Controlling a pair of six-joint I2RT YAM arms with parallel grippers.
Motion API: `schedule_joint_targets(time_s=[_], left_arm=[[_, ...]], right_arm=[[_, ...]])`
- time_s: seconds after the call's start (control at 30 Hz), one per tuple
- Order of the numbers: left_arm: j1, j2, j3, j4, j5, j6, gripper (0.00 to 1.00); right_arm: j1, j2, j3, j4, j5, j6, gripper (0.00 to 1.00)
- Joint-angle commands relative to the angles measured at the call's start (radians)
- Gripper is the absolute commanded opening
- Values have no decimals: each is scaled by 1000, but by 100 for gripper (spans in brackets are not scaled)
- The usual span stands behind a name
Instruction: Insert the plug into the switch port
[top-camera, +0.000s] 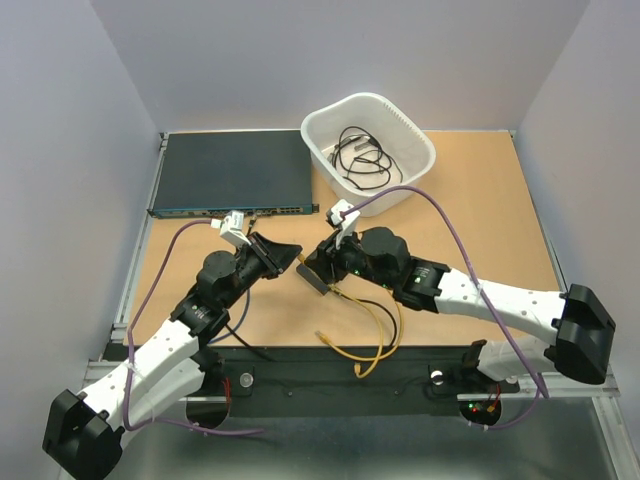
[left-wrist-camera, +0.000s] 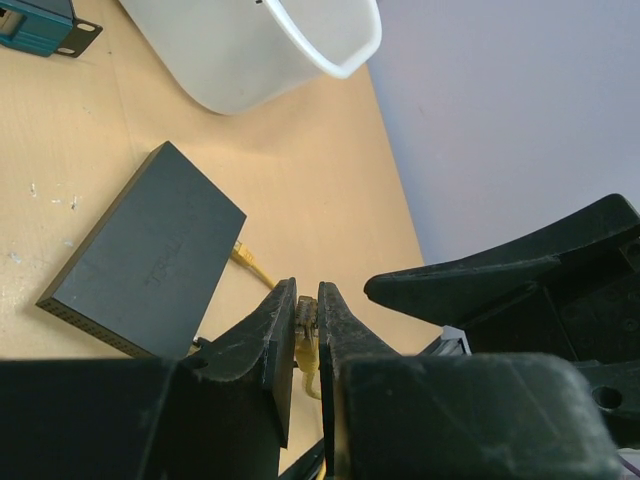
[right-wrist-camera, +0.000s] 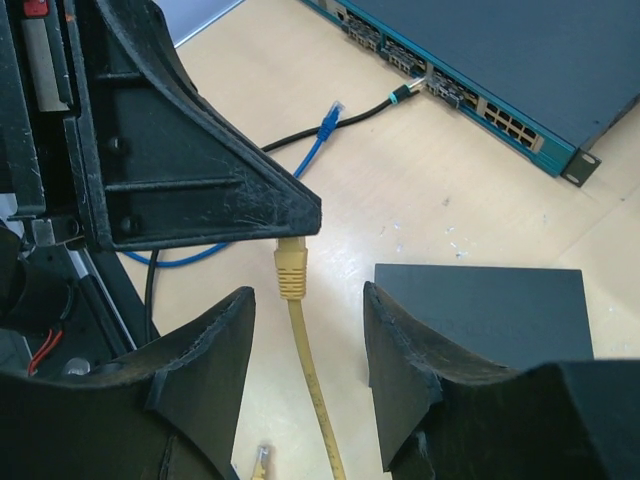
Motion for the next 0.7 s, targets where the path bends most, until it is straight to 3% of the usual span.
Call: schedule_joint_targets(time_s=[0.0, 0.53, 0.67], left_arm=[[-4, -3, 37, 49, -11, -9, 0], [-4, -1, 34, 54, -14, -4, 0], [-4, 0, 29, 57, -17, -4, 0]], right_arm=[[20, 33, 56, 57, 6, -13, 52], [34, 98, 81, 74, 18, -7, 47], [36, 102, 85, 78, 26, -5, 37]])
